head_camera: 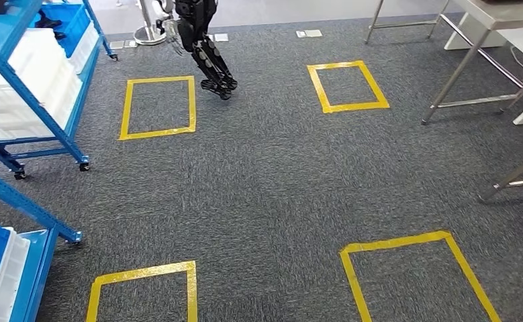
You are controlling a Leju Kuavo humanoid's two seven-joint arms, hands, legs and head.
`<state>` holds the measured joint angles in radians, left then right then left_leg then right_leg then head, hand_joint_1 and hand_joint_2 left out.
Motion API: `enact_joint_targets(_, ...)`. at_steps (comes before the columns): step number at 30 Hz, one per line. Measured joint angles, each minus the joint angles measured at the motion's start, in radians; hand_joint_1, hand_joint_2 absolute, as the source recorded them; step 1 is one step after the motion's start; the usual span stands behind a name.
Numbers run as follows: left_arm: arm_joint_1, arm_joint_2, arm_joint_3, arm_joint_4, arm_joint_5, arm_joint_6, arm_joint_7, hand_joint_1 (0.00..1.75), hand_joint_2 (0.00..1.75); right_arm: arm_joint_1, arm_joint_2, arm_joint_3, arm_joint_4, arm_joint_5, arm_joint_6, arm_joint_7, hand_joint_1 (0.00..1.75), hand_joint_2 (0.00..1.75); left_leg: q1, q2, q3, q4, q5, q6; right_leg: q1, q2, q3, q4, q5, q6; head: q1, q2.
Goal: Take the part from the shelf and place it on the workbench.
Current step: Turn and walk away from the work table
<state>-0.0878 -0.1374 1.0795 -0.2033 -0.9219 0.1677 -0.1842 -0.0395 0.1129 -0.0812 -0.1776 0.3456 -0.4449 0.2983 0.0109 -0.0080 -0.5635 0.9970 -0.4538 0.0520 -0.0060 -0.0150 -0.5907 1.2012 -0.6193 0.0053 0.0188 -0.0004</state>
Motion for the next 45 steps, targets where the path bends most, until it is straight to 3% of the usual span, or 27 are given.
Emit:
enact_joint_targets(1, 0.000, 0.000, 0.000, 0.000, 0.000, 0.000, 0.000, 0.00, 0.00, 0.001, 0.000, 0.001, 0.000, 0.000, 0.000, 0.000, 0.00, 0.00, -0.001, -0.013, -0.002, 0.000, 0.001, 0.000, -0.002, 0.006, -0.028, 0.057, -0.019, 0.001, 0.000, 0.000)
enact_joint_targets(3, 0.001, 0.000, 0.000, 0.000, 0.000, 0.000, 0.000, 0.00, 0.00, 0.003, -0.001, 0.004, 0.000, 0.001, 0.001, 0.000, 0.00, 0.00, -0.001, -0.040, -0.002, 0.001, 0.003, -0.002, -0.006, 0.009, -0.040, 0.078, -0.011, 0.015, 0.001, 0.000)
enact_joint_targets(5, 0.002, -0.001, 0.000, 0.000, 0.000, 0.000, 0.000, 0.00, 0.00, 0.003, -0.003, 0.005, 0.000, 0.002, 0.001, 0.000, 0.00, 0.00, 0.000, -0.062, -0.001, 0.002, 0.004, -0.004, -0.010, 0.015, -0.004, -0.001, 0.032, 0.032, 0.001, 0.000)
enact_joint_targets(7, 0.001, -0.001, 0.001, 0.000, 0.000, 0.000, 0.000, 0.00, 0.00, 0.003, -0.005, 0.006, 0.000, 0.003, 0.001, 0.000, 0.00, 0.00, -0.002, -0.082, -0.002, 0.005, 0.004, -0.012, -0.016, 0.048, 0.047, -0.122, 0.080, 0.042, 0.001, 0.000)
enact_joint_targets(9, 0.001, -0.001, 0.001, 0.000, 0.000, 0.000, -0.001, 0.00, 0.00, 0.002, -0.006, 0.007, 0.000, 0.005, 0.001, 0.001, 0.00, 0.00, -0.004, -0.101, -0.007, 0.009, 0.004, -0.023, -0.019, 0.071, 0.073, -0.195, 0.107, 0.037, 0.001, 0.000)
enact_joint_targets(11, 0.004, -0.001, 0.001, 0.000, 0.000, 0.000, -0.002, 0.00, 0.00, -0.001, -0.006, 0.007, 0.001, 0.006, 0.001, 0.002, 0.00, 0.00, -0.002, -0.116, -0.013, 0.009, 0.008, -0.035, -0.016, 0.055, 0.076, -0.197, 0.112, 0.020, 0.000, 0.000)
enact_joint_targets(13, 0.008, 0.000, 0.001, 0.000, 0.000, 0.000, -0.003, 0.00, 0.00, -0.002, -0.006, 0.008, 0.001, 0.005, 0.001, 0.003, 0.00, 0.00, 0.002, -0.092, -0.028, 0.032, -0.008, -0.042, -0.017, 0.035, 0.080, -0.200, 0.118, 0.004, -0.003, 0.000)
enact_joint_targets(16, 0.007, -0.001, 0.001, 0.000, 0.000, -0.004, -0.008, 0.00, 0.00, 0.004, -0.006, 0.008, 0.001, 0.005, 0.001, 0.003, 0.00, 0.00, 0.002, -0.013, -0.102, 0.194, -0.101, -0.050, -0.010, -0.002, 0.077, -0.203, 0.120, -0.017, -0.010, 0.000)
enact_joint_targets(18, 0.007, -0.001, 0.001, 0.000, 0.002, -0.008, -0.012, 0.00, 0.00, 0.006, -0.007, 0.007, 0.001, 0.005, 0.001, 0.004, 0.00, 0.00, 0.003, 0.001, -0.149, 0.297, -0.138, -0.052, -0.003, -0.029, 0.073, -0.203, 0.118, -0.022, -0.010, 0.000)
enact_joint_targets(19, 0.008, -0.001, 0.002, 0.000, 0.005, -0.010, -0.013, 0.00, 0.00, 0.006, -0.007, 0.007, 0.001, 0.004, 0.001, 0.005, 0.00, 0.00, 0.003, 0.005, -0.147, 0.299, -0.130, -0.052, -0.001, -0.043, 0.071, -0.203, 0.117, -0.023, -0.010, 0.000)
enact_joint_targets(21, 0.008, 0.000, 0.002, 0.000, 0.008, -0.010, -0.014, 0.00, 0.00, 0.005, -0.007, 0.007, 0.001, 0.004, 0.000, 0.005, 0.00, 0.00, 0.002, 0.027, -0.082, 0.187, -0.075, -0.046, 0.002, -0.065, 0.072, -0.202, 0.114, -0.025, -0.010, 0.000)
enact_joint_targets(23, 0.005, 0.000, 0.002, 0.000, 0.009, -0.011, -0.014, 0.00, 0.00, 0.004, -0.006, 0.007, 0.001, 0.004, 0.000, 0.005, 0.00, 0.00, -0.002, 0.071, -0.009, 0.062, -0.037, -0.038, 0.010, -0.083, 0.079, -0.201, 0.110, -0.022, -0.009, 0.000)
enact_joint_targets(25, 0.003, 0.000, 0.002, 0.000, 0.009, -0.011, -0.015, 0.00, 0.00, 0.002, -0.006, 0.008, 0.001, 0.004, 0.000, 0.005, 0.00, 0.00, -0.009, 0.086, 0.010, 0.024, -0.032, -0.030, 0.015, -0.099, 0.086, -0.202, 0.106, -0.014, -0.007, 0.000)
enact_joint_targets(26, 0.002, 0.000, 0.002, 0.000, 0.010, -0.011, -0.015, 0.00, 0.00, 0.000, -0.006, 0.008, 0.001, 0.004, 0.000, 0.005, 0.00, 0.00, -0.011, 0.073, 0.007, 0.021, -0.029, -0.026, 0.014, -0.109, 0.089, -0.203, 0.106, -0.010, -0.006, 0.000)
enact_joint_targets(27, 0.003, 0.000, 0.002, 0.000, 0.010, -0.011, -0.015, 0.00, 0.00, -0.002, -0.005, 0.008, 0.000, 0.004, 0.000, 0.005, 0.00, 0.00, -0.009, 0.061, 0.008, 0.015, -0.024, -0.020, 0.013, -0.109, 0.090, -0.200, 0.103, -0.005, -0.006, 0.000)
enact_joint_targets(28, 0.003, 0.000, 0.002, 0.000, 0.010, -0.011, -0.015, 0.00, 0.00, -0.003, -0.005, 0.008, 0.000, 0.004, 0.000, 0.005, 0.00, 0.00, -0.007, 0.049, 0.009, 0.008, -0.018, -0.013, 0.012, -0.092, 0.085, -0.189, 0.095, -0.002, -0.006, 0.000)
enact_joint_targets(29, 0.002, 0.000, 0.002, 0.000, 0.010, -0.011, -0.015, 0.00, 0.00, -0.002, -0.005, 0.008, 0.000, 0.004, -0.001, 0.005, 0.00, 0.00, -0.004, 0.037, 0.010, 0.001, -0.011, -0.006, 0.010, -0.064, 0.072, -0.158, 0.077, 0.000, -0.004, 0.000)
enact_joint_targets(31, 0.001, 0.000, 0.002, 0.000, 0.010, -0.011, -0.015, 0.00, 0.00, 0.001, -0.006, 0.008, 0.000, 0.004, -0.001, 0.005, 0.00, 0.00, -0.001, 0.012, 0.007, -0.004, -0.004, 0.001, 0.003, -0.006, 0.019, -0.042, 0.021, -0.004, -0.001, 0.000)
enact_joint_targets(33, 0.001, 0.001, 0.002, 0.000, 0.010, -0.011, -0.015, 0.00, 0.00, 0.004, -0.007, 0.008, 0.001, 0.004, -0.001, 0.005, 0.00, 0.00, -0.001, -0.016, 0.004, -0.003, -0.003, 0.002, -0.004, 0.008, -0.034, 0.070, -0.018, 0.000, 0.000, 0.000)
enact_joint_targets(34, 0.001, 0.001, 0.002, 0.000, 0.010, -0.011, -0.015, 0.00, 0.00, 0.005, -0.007, 0.007, 0.001, 0.004, -0.001, 0.005, 0.00, 0.00, -0.001, -0.031, 0.004, -0.003, -0.002, 0.001, -0.008, 0.010, -0.039, 0.080, -0.015, 0.009, 0.000, 0.000)
enact_joint_targets(35, 0.002, 0.000, 0.002, 0.000, 0.010, -0.011, -0.015, 0.00, 0.00, 0.006, -0.007, 0.007, 0.001, 0.004, -0.001, 0.005, 0.00, 0.00, 0.000, -0.047, 0.005, -0.001, -0.002, -0.001, -0.013, 0.012, -0.024, 0.048, 0.006, 0.021, 0.000, 0.000)
enact_joint_targets(37, 0.002, 0.000, 0.002, 0.000, 0.010, -0.011, -0.015, 0.00, 0.00, 0.006, -0.008, 0.007, 0.001, 0.005, -0.001, 0.006, 0.00, 0.00, 0.003, -0.075, 0.006, 0.005, -0.004, -0.010, -0.025, 0.036, 0.037, -0.087, 0.065, 0.045, 0.000, 0.000)
enact_joint_targets(38, 0.002, 0.000, 0.002, 0.000, 0.010, -0.011, -0.015, 0.00, 0.00, 0.006, -0.008, 0.008, 0.001, 0.005, -0.001, 0.006, 0.00, 0.00, 0.003, -0.086, 0.004, 0.010, -0.006, -0.016, -0.027, 0.050, 0.060, -0.144, 0.087, 0.049, 0.002, 0.000)
enact_joint_targets(40, 0.003, 0.001, 0.002, 0.000, 0.010, -0.011, -0.014, 0.00, 0.00, 0.004, -0.007, 0.008, 0.002, 0.007, -0.001, 0.005, 0.00, 0.00, 0.002, -0.102, -0.003, 0.015, -0.007, -0.030, -0.025, 0.063, 0.076, -0.186, 0.100, 0.042, 0.001, 0.000)
enact_joint_targets(42, 0.006, 0.001, 0.003, 0.000, 0.011, -0.011, -0.014, 0.00, 0.00, 0.001, -0.007, 0.008, 0.002, 0.009, -0.001, 0.005, 0.00, 0.00, 0.006, -0.112, -0.009, 0.015, -0.003, -0.039, -0.022, 0.046, 0.079, -0.188, 0.106, 0.028, -0.001, 0.000)
enact_joint_targets(44, 0.008, 0.001, 0.004, 0.000, 0.011, -0.010, -0.014, 0.00, 0.00, 0.002, -0.007, 0.008, 0.002, 0.011, -0.001, 0.005, 0.00, 0.00, 0.009, -0.078, -0.028, 0.050, -0.027, -0.045, -0.023, 0.025, 0.081, -0.190, 0.110, 0.014, -0.006, 0.000)
enact_joint_targets(45, 0.008, 0.001, 0.005, 0.000, 0.011, -0.010, -0.014, 0.00, 0.00, 0.004, -0.007, 0.008, 0.002, 0.011, -0.001, 0.005, 0.00, 0.00, 0.009, -0.050, -0.050, 0.097, -0.055, -0.047, -0.022, 0.014, 0.081, -0.190, 0.110, 0.007, -0.008, 0.000)
